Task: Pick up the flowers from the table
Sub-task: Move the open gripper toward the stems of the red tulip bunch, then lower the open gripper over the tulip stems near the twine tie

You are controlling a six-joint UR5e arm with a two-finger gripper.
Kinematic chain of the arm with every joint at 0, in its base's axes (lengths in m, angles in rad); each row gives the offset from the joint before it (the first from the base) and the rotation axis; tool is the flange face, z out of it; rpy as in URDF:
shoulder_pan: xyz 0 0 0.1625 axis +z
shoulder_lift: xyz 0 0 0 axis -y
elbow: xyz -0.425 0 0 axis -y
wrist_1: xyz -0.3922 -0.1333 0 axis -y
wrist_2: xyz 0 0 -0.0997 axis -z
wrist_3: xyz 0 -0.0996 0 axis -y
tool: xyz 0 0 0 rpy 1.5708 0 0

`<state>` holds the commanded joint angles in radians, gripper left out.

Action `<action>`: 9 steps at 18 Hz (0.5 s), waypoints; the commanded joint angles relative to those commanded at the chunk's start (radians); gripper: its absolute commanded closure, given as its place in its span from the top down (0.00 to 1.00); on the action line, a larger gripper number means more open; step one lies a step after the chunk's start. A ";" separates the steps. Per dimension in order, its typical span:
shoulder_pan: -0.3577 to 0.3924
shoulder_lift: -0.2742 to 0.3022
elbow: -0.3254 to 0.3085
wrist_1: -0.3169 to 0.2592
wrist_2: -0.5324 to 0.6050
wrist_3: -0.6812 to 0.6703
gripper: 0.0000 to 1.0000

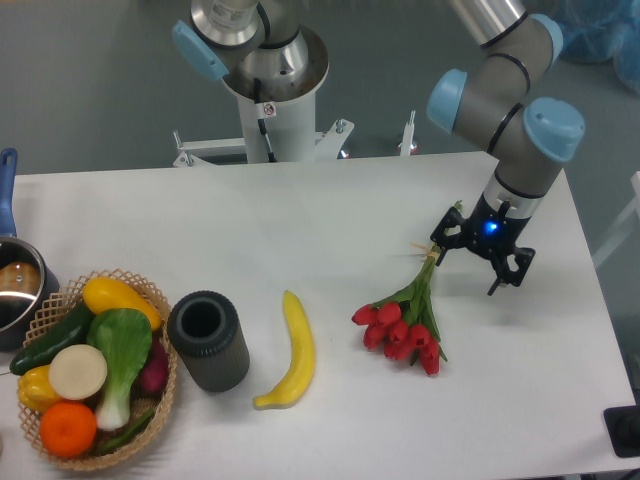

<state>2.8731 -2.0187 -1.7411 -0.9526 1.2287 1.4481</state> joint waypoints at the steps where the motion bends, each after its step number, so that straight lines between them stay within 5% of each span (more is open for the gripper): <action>1: 0.000 -0.005 0.002 0.000 0.000 -0.002 1.00; 9: -0.032 -0.028 0.000 -0.012 -0.005 -0.089 1.00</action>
<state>2.8410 -2.0463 -1.7411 -0.9649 1.2241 1.3592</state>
